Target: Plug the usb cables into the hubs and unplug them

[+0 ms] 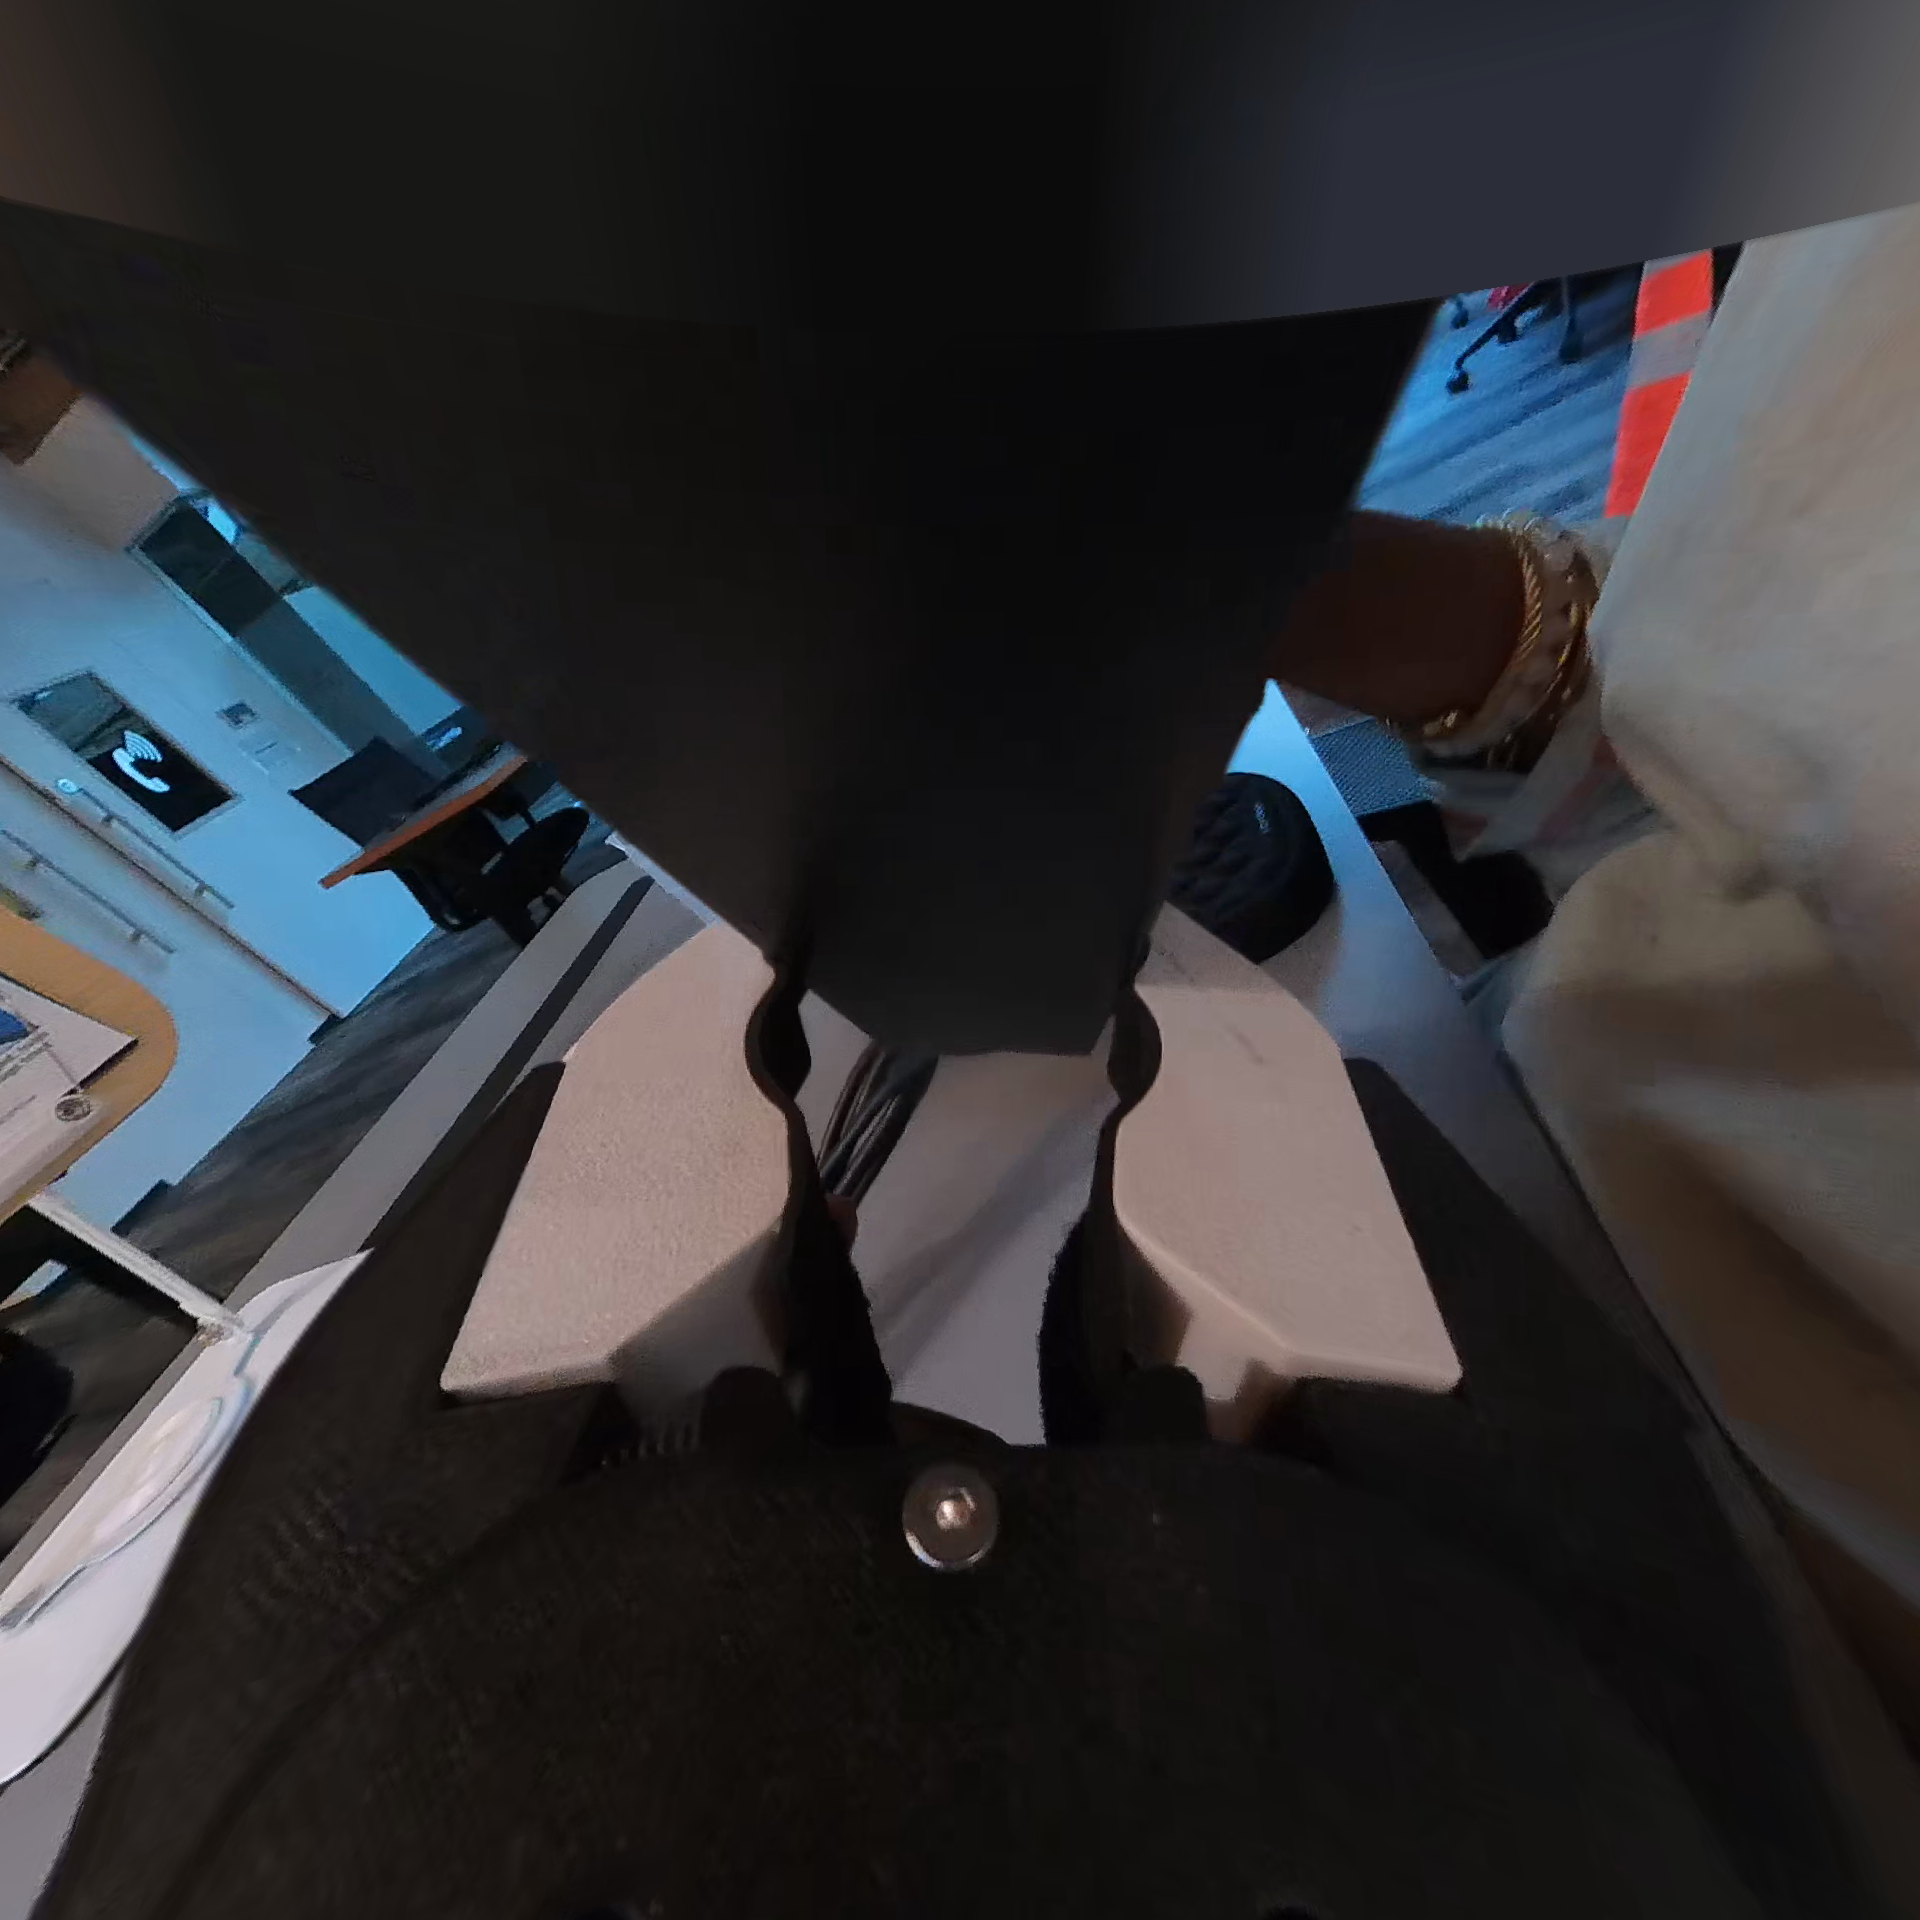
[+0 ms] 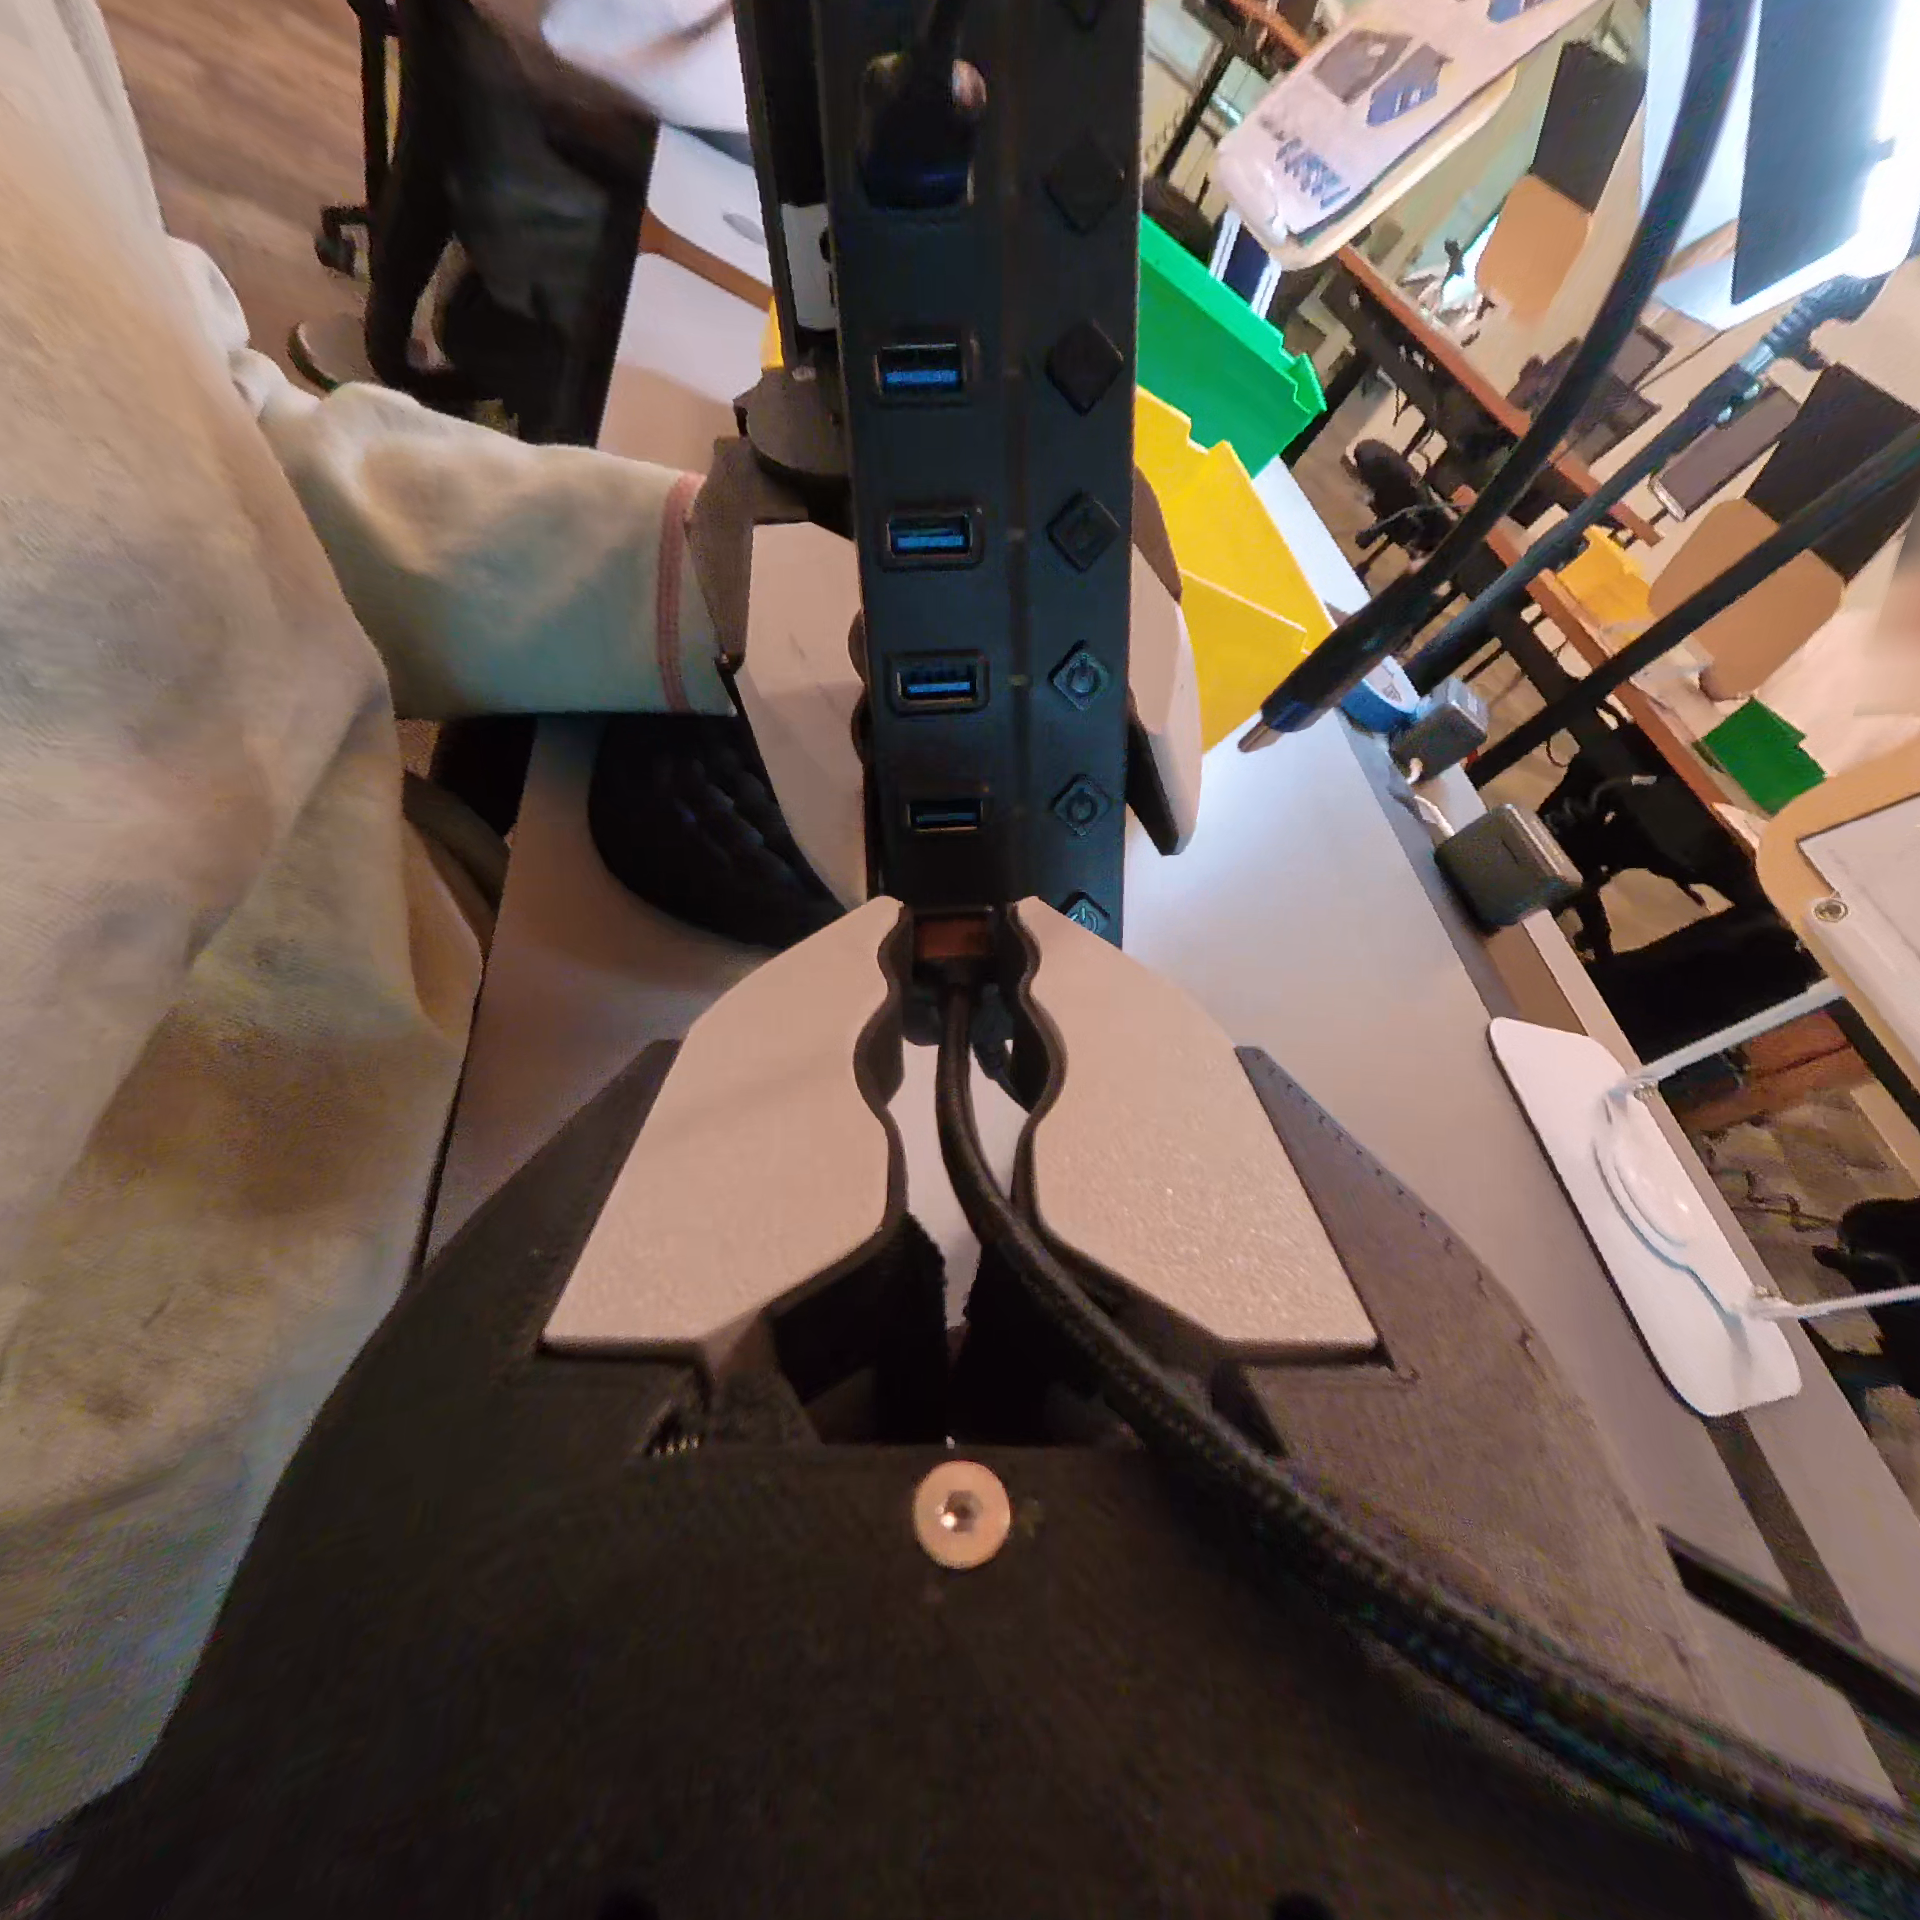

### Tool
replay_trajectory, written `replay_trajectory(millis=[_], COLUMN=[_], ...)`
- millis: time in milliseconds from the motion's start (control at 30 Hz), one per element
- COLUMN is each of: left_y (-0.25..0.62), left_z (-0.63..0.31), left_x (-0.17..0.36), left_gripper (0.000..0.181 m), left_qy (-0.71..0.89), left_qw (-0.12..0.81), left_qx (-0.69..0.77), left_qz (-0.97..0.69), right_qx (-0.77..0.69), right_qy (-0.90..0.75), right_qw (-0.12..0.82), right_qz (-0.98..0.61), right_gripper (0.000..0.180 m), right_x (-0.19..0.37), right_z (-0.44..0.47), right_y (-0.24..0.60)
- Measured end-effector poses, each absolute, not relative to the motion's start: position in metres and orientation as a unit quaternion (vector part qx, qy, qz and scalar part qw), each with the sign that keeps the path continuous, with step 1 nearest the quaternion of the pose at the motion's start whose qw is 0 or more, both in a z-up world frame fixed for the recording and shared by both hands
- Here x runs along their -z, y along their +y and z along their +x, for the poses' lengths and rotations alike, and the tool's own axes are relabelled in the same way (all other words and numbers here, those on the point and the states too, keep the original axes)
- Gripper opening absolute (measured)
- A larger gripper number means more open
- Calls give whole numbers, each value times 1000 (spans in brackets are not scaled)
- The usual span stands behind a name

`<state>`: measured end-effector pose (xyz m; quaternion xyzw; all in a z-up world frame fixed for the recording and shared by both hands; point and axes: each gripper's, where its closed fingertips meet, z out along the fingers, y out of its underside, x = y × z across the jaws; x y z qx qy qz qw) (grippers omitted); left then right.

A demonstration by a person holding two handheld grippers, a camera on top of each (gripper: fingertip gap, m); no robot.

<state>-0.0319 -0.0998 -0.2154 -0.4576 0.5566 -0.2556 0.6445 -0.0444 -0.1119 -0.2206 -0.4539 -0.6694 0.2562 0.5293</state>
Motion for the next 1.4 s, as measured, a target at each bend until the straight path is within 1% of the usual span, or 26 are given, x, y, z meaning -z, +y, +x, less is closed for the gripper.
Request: replay_trajectory(millis=[33,200,300,367,433,533,700,867,967,1033,1133,1200,1233,1300,1333,1367,1400], left_y=[-100,-93,-94,-96,-101,-111,-119,-122,-113,-113,-108,-103,-100,-89,-83,-73,-67], left_z=[-32,-33,-32,-33,-34,-32,-32,-36,-41,-42,-44,-45,-46,-45,-45,-51,-56], left_x=[216,223,225,226,225,212,193,187,200,205,211,218,223,242,254,269,277], left_gripper=[57,56,55,56,56,58,59,58,57,56,56,56,56,56,55,55,56], left_qy=[559,572,571,574,570,538,499,496,528,530,538,549,555,577,591,601,599], left_qw=[643,631,627,621,613,630,649,666,650,643,628,615,609,588,571,549,546], left_qx=[253,211,221,228,267,345,404,396,340,343,332,307,291,229,197,151,135], left_qz=[-459,-479,-482,-482,-477,-442,-407,-392,-429,-435,-455,-475,-486,-518,-535,-560,-570], right_qx=[-253,-214,-164,-160,-199,-272,-341,-373,-405,-409,-401,-362,-317,-145,-84,-104,-152], right_qy=[-670,-679,-699,-705,-700,-686,-658,-635,-610,-611,-610,-627,-646,-713,-724,-721,-708], right_qw=[529,530,537,532,532,528,534,548,566,562,563,561,558,533,541,554,559], right_qz=[-455,-462,-443,-441,-433,-421,-407,-396,-380,-380,-387,-401,-412,-433,-420,-402,-404], right_gripper=[16,16,16,16,16,15,15,15,15,16,15,15,15,14,0,0,0], right_x=[219,224,226,226,224,223,216,208,199,203,208,216,221,241,238,226,216], right_z=[-44,-41,-40,-41,-44,-50,-57,-60,-54,-55,-56,-55,-53,-49,-48,-49,-47], right_y=[-112,-107,-108,-110,-115,-121,-126,-128,-125,-124,-119,-116,-114,-104,-103,-112,-118])
